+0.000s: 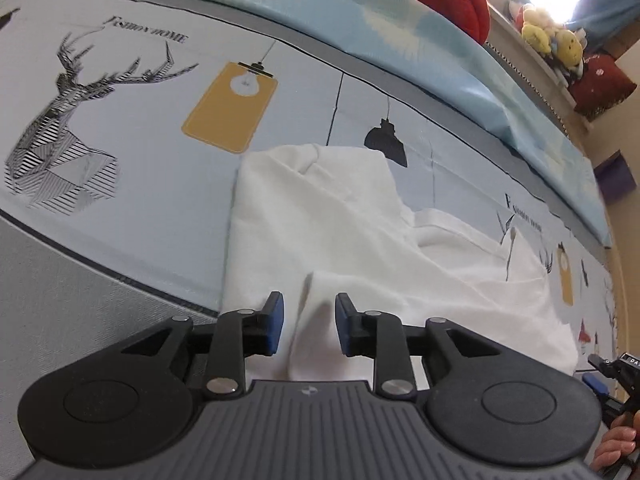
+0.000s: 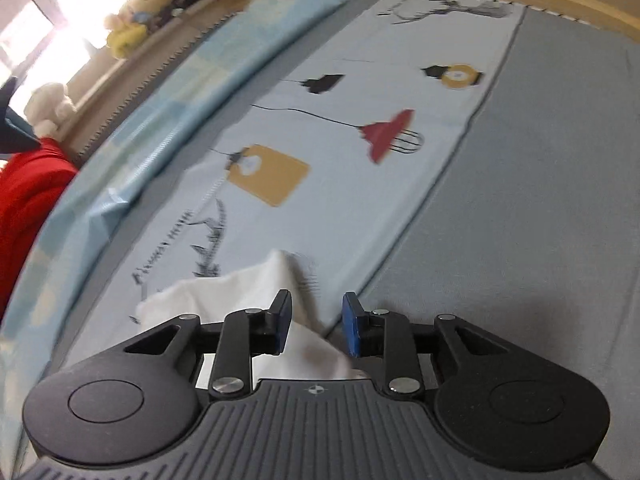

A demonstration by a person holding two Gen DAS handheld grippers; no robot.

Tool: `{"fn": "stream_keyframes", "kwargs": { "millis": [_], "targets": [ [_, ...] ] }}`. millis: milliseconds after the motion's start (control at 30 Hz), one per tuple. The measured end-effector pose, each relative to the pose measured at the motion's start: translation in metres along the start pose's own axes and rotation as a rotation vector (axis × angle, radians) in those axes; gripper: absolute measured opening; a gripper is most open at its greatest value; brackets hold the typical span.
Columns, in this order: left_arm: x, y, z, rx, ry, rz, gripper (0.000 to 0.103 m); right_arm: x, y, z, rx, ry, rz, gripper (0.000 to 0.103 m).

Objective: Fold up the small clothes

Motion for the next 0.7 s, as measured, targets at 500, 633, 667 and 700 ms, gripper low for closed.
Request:
{"fn": "stream_keyframes", "kwargs": {
  "millis": [500,633,667,700],
  "targets": [
    [-0.011,0.005,0.01,-0.116,0.013,0.115,0.001,0.032,-0.005,0.007,0.015,0.059,-0.05,0.03],
    [0.0,0.021,-0.008,-0.176,0.11,0.113,0.002,0.051,-0.009,0.0,-0.01,0.118,-0.119,0.03],
    [0.006,0.019,-0.004,-0.135,0.14,0.109,0.002,0.054,-0.011,-0.001,-0.006,0.129,-0.131,0.03],
    [0.01,0.018,0.0,-0.096,0.155,0.106,0.002,0.055,-0.012,0.0,0.006,0.133,-0.134,0.03]
  ]
}}
Point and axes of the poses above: each gripper's, at about its wrist camera, not at the fingertips, and z roughly the way its jaws point, x to its left, y to its top, the point moved 5 cm from there along z, roughly the way its jaws point, and after that the axes turned 13 degrees about -x, right-handed, at the moved point
